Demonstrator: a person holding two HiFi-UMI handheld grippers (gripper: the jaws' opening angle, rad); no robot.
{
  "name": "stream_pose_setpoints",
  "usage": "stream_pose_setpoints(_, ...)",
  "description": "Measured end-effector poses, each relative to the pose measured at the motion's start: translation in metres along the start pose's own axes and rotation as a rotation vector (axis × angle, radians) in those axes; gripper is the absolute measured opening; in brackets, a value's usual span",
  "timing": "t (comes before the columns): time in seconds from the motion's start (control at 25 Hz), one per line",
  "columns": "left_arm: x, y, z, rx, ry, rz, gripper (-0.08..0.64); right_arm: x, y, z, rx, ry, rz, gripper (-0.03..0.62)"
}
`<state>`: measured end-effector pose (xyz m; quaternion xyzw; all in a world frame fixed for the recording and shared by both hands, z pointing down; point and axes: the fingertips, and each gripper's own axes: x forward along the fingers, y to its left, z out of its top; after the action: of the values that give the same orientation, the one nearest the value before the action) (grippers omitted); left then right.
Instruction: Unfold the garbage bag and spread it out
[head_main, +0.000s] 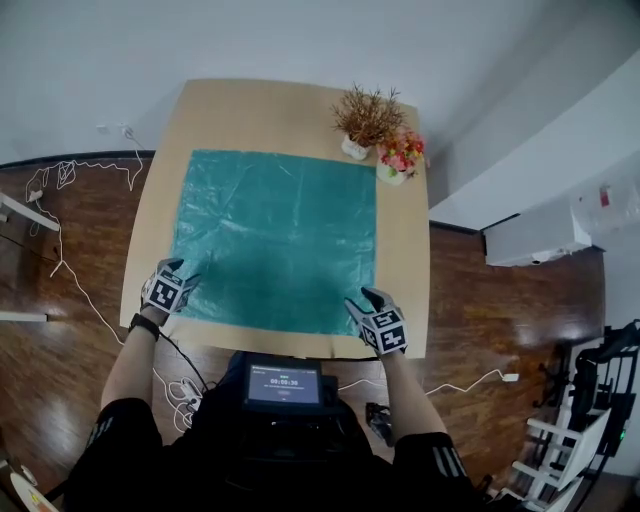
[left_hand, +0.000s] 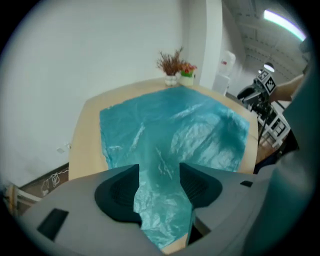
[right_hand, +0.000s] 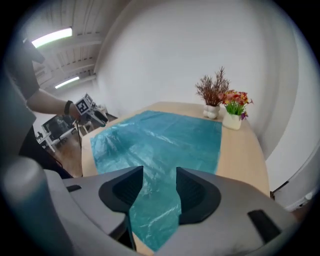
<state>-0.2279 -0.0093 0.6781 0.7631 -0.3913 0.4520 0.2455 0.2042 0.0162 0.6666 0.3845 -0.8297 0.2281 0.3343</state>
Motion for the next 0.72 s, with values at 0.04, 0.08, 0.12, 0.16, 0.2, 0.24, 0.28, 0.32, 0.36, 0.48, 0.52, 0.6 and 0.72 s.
stream_pose_setpoints(0.04,-0.008,-0.006,0.007,-0.021,-0.05,0.006,0.261,-0.009,0.001,0.007,0.015,-0.042,0.001,0.242)
stream_pose_setpoints(0.08,-0.017,-0.013,0.013,-0.037,-0.094,0.013,0.261,-0.017,0.001,0.013,0.032,-0.081,0.001,0.242)
stream_pose_setpoints(0.12,-0.026,-0.021,0.02,-0.052,-0.132,0.016,0.261,-0.025,0.002,0.019,0.045,-0.114,0.001,0.241)
stream_pose_setpoints(0.16,-0.036,-0.031,0.025,-0.064,-0.163,0.018,0.261,-0.032,0.004,0.023,0.051,-0.142,0.0,0.238)
stream_pose_setpoints(0.2,-0.045,-0.039,0.029,-0.07,-0.188,0.023,0.261,-0.039,0.006,0.027,0.051,-0.164,-0.001,0.235)
stream_pose_setpoints(0.24,-0.054,-0.046,0.031,-0.072,-0.209,0.029,0.261,-0.046,0.01,0.03,0.047,-0.184,0.0,0.235)
stream_pose_setpoints(0.28,-0.062,-0.052,0.031,-0.072,-0.229,0.037,0.261,-0.052,0.015,0.032,0.042,-0.202,0.001,0.232)
stream_pose_setpoints(0.32,-0.068,-0.057,0.03,-0.07,-0.247,0.046,0.261,-0.058,0.019,0.033,0.037,-0.217,0.0,0.229)
stream_pose_setpoints(0.36,-0.073,-0.06,0.027,-0.066,-0.265,0.057,0.261,-0.064,0.024,0.033,0.033,-0.231,-0.003,0.212)
stream_pose_setpoints(0.48,-0.093,-0.08,0.021,-0.066,-0.299,0.071,0.261,-0.082,0.037,0.032,0.025,-0.275,0.0,0.212)
stream_pose_setpoints(0.52,-0.102,-0.089,0.019,-0.07,-0.302,0.072,0.261,-0.087,0.044,0.03,0.025,-0.285,0.01,0.21)
stream_pose_setpoints(0.6,-0.112,-0.102,0.01,-0.076,-0.306,0.08,0.261,-0.095,0.056,0.024,0.028,-0.293,0.028,0.21)
stream_pose_setpoints(0.72,-0.118,-0.117,-0.005,-0.088,-0.304,0.073,0.261,-0.103,0.068,0.014,0.016,-0.288,0.021,0.209)
